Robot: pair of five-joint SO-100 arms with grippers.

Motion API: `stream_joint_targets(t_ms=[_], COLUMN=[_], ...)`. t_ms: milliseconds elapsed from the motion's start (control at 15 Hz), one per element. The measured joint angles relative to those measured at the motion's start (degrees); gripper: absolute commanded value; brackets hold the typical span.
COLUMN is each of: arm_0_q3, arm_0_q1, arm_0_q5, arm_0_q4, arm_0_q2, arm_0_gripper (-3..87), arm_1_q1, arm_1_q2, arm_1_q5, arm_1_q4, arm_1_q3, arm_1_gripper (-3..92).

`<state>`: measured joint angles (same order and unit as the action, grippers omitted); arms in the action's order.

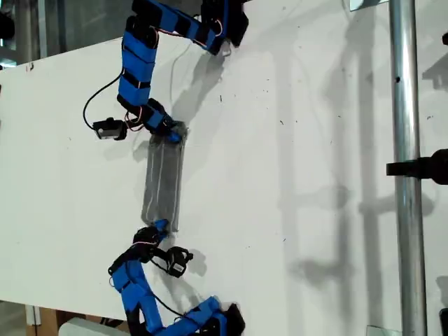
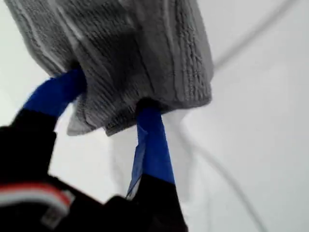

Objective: Grasp corners of a towel and fold twice.

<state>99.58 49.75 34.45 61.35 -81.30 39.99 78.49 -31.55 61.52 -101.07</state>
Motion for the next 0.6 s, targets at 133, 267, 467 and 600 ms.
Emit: stream_joint_targets(t_ms=[133, 267, 467, 600], arm_0_q3=[5.71, 13.27, 33.84, 49.13], arm_0_q1=[0.09, -2.02, -10.20, -17.58], arm_0_q5=[1.85, 3.87, 7.65, 11.16], arm_0_q4=[2.46, 2.64, -1.49, -2.02], arm_0_q2=[-13.62, -30.15, -60.64, -83.14], arm_0_gripper=[26.2, 20.8, 16.0, 8.6], arm_1_q1=[1.85, 3.96, 6.42, 5.62], arm_1_q2=[8.44, 23.91, 49.31, 57.92], arm_1_q5=[-0.35, -3.34, -10.28, -16.96], arm_1_q4=[4.04, 5.98, 7.38, 6.86], arm_1_q3=[-2.46, -11.69, -29.27, -38.76], arm_1_gripper=[40.6, 40.0, 42.7, 43.0])
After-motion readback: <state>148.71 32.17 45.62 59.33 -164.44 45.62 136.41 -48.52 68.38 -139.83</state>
